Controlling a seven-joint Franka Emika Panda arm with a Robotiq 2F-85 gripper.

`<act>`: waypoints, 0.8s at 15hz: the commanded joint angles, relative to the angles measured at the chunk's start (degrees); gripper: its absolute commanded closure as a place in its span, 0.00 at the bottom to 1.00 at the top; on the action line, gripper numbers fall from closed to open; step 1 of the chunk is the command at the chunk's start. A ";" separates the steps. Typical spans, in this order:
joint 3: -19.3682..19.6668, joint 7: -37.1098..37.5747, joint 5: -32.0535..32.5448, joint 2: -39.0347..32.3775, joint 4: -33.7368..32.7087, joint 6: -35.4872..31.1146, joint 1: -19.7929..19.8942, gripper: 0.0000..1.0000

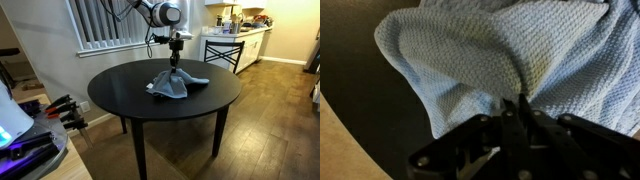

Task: Use the towel to wipe the table.

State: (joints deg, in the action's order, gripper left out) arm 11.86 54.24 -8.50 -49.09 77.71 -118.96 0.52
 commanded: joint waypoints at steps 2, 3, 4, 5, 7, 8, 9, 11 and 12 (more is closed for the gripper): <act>-1.33 4.61 2.21 -1.11 0.80 2.55 -2.49 0.98; -2.55 3.78 1.97 -1.79 0.25 3.65 -2.84 0.98; -3.88 3.00 1.83 -2.65 -0.62 4.72 -3.71 0.98; -4.59 3.07 2.29 -3.30 -1.29 5.71 -4.93 0.98; -6.36 2.91 3.39 -4.07 -3.09 7.09 -8.15 0.98; -7.21 2.45 3.95 -4.19 -3.91 7.69 -9.62 0.98; -7.93 2.42 4.87 -4.32 -5.01 8.12 -11.61 0.98; -9.36 1.71 6.25 -4.15 -6.73 8.78 -14.93 0.98; -10.03 1.32 6.89 -3.97 -7.39 8.94 -16.40 0.98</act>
State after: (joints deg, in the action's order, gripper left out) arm 3.45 56.64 -4.08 -53.27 72.98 -112.20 -12.74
